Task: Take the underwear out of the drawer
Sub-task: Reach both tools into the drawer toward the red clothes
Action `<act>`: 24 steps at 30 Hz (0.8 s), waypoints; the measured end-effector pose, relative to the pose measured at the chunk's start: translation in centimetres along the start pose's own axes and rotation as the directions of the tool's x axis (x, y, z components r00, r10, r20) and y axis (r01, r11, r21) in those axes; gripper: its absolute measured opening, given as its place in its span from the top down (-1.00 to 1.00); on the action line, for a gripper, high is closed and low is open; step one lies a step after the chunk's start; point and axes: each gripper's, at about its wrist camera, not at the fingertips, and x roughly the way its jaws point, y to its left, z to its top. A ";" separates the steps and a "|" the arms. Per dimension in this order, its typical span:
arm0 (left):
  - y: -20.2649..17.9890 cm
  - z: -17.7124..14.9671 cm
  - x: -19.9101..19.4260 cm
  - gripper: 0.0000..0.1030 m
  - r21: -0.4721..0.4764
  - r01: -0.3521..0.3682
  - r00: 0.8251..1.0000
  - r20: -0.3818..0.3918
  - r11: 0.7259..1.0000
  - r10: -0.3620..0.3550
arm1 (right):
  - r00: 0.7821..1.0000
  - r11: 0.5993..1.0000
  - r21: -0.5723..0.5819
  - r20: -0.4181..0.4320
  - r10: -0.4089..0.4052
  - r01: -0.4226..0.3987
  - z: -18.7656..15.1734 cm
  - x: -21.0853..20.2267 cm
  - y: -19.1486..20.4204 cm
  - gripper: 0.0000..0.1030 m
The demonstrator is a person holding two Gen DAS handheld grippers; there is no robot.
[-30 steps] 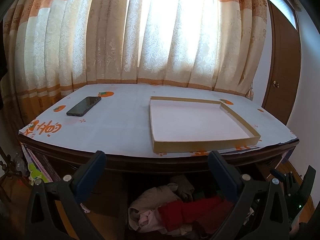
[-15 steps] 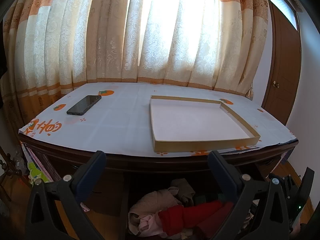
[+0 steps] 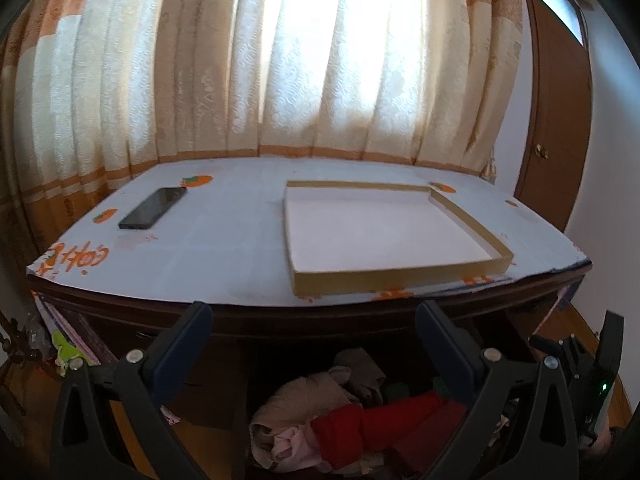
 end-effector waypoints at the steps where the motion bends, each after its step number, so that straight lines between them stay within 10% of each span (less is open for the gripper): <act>1: -0.2 -0.2 0.4 -1.00 0.007 0.012 1.000 -0.013 1.000 -0.012 | 1.000 1.000 0.001 0.001 0.001 -0.001 0.0 0.0 0.0 -0.99; 16: -1.5 -3.4 3.9 -1.00 0.131 0.076 0.981 -0.185 0.989 -0.051 | 0.992 0.975 -0.201 -0.103 0.072 -0.091 1.4 0.8 1.6 -0.99; 24: -1.3 -4.3 5.1 -1.00 0.169 0.121 0.962 -0.265 0.978 -0.073 | 0.945 0.920 -0.267 -0.234 0.227 -0.287 2.7 2.1 0.7 -0.99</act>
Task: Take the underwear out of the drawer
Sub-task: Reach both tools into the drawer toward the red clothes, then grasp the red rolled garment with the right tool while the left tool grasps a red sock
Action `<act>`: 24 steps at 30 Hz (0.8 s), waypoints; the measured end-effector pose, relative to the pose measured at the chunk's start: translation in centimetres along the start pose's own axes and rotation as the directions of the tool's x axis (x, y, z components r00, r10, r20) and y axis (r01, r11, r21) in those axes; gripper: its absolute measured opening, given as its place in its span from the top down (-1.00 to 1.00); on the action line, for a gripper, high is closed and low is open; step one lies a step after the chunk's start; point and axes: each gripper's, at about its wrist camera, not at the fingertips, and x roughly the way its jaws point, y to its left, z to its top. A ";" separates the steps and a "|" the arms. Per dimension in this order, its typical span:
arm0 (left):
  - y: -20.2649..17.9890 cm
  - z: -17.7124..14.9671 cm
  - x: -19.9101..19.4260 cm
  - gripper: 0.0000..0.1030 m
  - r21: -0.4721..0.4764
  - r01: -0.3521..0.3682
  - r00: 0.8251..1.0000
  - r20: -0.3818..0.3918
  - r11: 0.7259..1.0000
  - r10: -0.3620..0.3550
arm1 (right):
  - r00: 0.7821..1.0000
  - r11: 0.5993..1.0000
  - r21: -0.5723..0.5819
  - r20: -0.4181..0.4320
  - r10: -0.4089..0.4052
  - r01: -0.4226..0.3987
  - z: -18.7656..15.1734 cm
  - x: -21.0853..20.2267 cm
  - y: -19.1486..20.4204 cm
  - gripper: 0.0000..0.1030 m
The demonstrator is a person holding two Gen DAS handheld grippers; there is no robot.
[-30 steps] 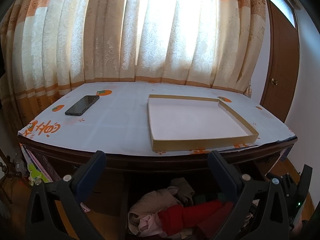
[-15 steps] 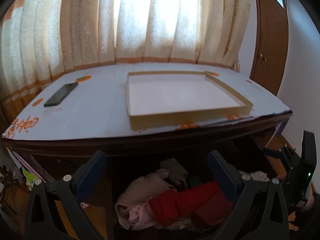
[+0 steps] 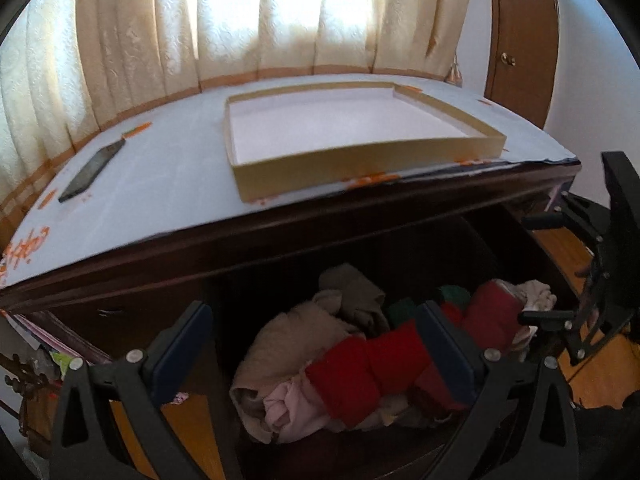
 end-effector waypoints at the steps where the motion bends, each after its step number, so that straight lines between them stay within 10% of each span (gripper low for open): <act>1: 0.0 -0.1 0.1 -1.00 -0.001 0.006 1.000 -0.006 1.000 -0.006 | 1.000 1.000 -0.013 -0.007 0.015 -0.016 0.0 0.2 0.1 -0.99; 15: 0.3 -1.1 1.3 -1.00 -0.015 0.011 0.998 -0.054 1.000 -0.012 | 0.942 0.931 -0.228 -0.248 0.228 -0.286 1.2 4.1 3.1 -0.98; 24: 0.7 -1.4 1.6 -1.00 -0.036 0.022 0.998 -0.061 0.999 -0.024 | 0.896 0.926 -0.137 -0.336 0.291 -0.352 1.6 6.2 2.0 -0.55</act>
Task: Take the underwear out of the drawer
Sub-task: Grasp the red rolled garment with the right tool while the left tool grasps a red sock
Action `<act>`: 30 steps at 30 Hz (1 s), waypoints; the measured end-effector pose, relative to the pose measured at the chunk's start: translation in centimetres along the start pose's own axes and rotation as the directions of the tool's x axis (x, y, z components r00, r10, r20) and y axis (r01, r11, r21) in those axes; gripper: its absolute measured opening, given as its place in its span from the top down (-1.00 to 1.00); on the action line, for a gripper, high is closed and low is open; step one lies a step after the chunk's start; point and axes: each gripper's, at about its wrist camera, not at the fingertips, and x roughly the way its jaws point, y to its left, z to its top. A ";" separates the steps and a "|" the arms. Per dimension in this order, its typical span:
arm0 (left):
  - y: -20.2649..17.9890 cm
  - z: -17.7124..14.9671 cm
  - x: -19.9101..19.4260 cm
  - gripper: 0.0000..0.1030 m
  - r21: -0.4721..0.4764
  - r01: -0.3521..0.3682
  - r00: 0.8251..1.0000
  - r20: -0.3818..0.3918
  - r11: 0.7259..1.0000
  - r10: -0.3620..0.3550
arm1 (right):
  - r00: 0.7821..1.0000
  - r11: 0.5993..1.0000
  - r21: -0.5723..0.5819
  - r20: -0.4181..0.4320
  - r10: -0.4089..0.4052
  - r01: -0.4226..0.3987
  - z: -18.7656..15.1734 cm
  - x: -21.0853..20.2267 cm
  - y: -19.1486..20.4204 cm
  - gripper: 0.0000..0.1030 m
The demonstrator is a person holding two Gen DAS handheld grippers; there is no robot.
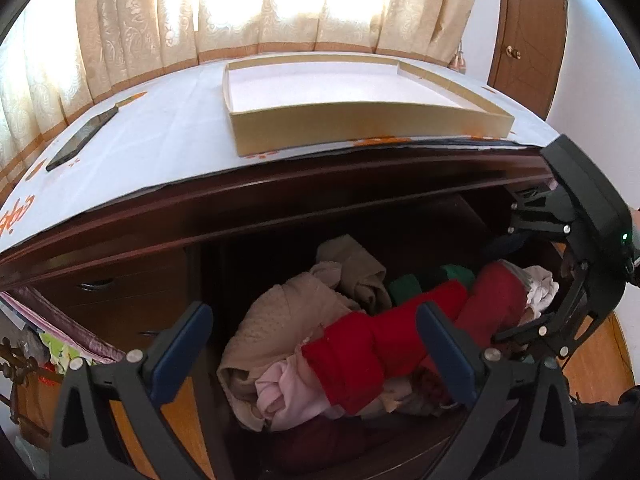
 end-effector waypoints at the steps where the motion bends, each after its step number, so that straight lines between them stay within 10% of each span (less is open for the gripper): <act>1: 0.0 0.0 0.0 -1.00 -0.001 0.000 1.000 0.000 1.000 0.000 | 1.000 1.000 0.002 -0.014 0.015 -0.015 0.0 0.2 0.0 -0.54; 11: -0.5 0.3 -0.2 -1.00 0.002 0.010 1.000 0.003 1.000 -0.010 | 0.997 0.997 -0.065 -0.065 0.035 -0.039 -0.3 1.5 1.3 -0.25; 16: -0.6 0.2 0.0 -1.00 0.004 0.023 1.000 -0.003 1.000 -0.023 | 0.998 0.998 -0.046 -0.042 0.037 -0.039 -0.9 1.4 2.6 0.29; 30: -1.1 0.2 0.2 -1.00 0.008 0.034 0.999 -0.003 0.999 -0.034 | 0.967 0.975 0.216 0.256 -0.014 -0.043 -3.6 -2.5 2.5 0.41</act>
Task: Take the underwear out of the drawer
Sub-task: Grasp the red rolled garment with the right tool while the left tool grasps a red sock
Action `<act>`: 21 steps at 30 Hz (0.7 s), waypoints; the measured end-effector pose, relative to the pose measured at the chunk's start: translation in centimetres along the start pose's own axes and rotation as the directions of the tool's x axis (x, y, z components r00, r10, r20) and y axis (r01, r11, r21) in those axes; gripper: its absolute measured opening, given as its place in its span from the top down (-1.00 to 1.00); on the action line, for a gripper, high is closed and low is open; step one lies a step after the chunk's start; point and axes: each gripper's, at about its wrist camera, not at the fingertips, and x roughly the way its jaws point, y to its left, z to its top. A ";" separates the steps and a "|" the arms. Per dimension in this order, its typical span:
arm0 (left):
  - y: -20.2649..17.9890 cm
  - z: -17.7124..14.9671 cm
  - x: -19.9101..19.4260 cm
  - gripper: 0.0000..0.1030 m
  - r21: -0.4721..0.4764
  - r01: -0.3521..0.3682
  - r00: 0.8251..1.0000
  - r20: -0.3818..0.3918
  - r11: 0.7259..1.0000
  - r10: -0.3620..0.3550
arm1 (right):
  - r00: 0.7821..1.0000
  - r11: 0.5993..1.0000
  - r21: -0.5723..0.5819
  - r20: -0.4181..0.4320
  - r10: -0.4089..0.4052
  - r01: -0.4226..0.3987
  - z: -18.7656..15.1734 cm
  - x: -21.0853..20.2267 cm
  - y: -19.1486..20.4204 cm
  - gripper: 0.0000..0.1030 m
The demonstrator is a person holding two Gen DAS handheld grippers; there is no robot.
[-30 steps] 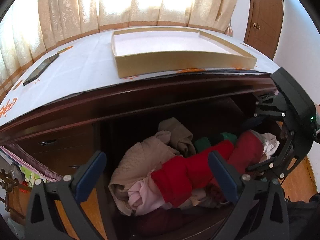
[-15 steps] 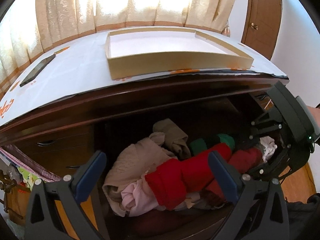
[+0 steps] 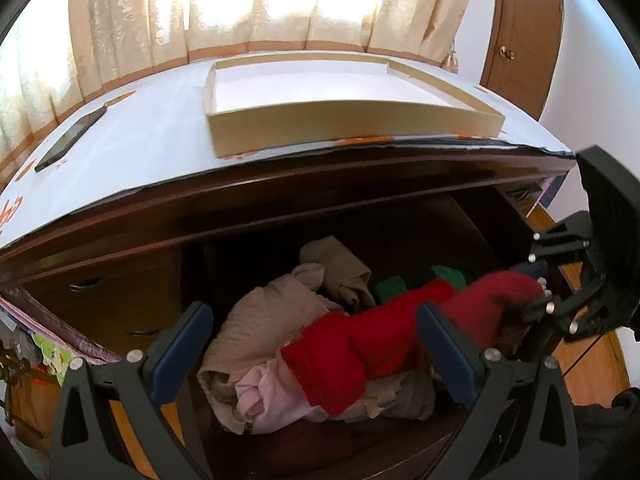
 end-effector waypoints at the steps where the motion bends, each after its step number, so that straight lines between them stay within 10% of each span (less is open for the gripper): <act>1: -0.2 0.0 0.0 -1.00 0.010 0.003 1.000 0.003 1.000 -0.003 | 1.000 1.000 0.028 0.017 0.009 -0.010 0.2 0.0 -0.5 0.41; 21: -5.4 -0.2 3.4 -0.94 0.258 0.080 0.995 -0.077 0.963 -0.062 | 0.976 0.935 0.351 0.182 -0.119 0.049 -1.3 -2.2 -4.3 0.41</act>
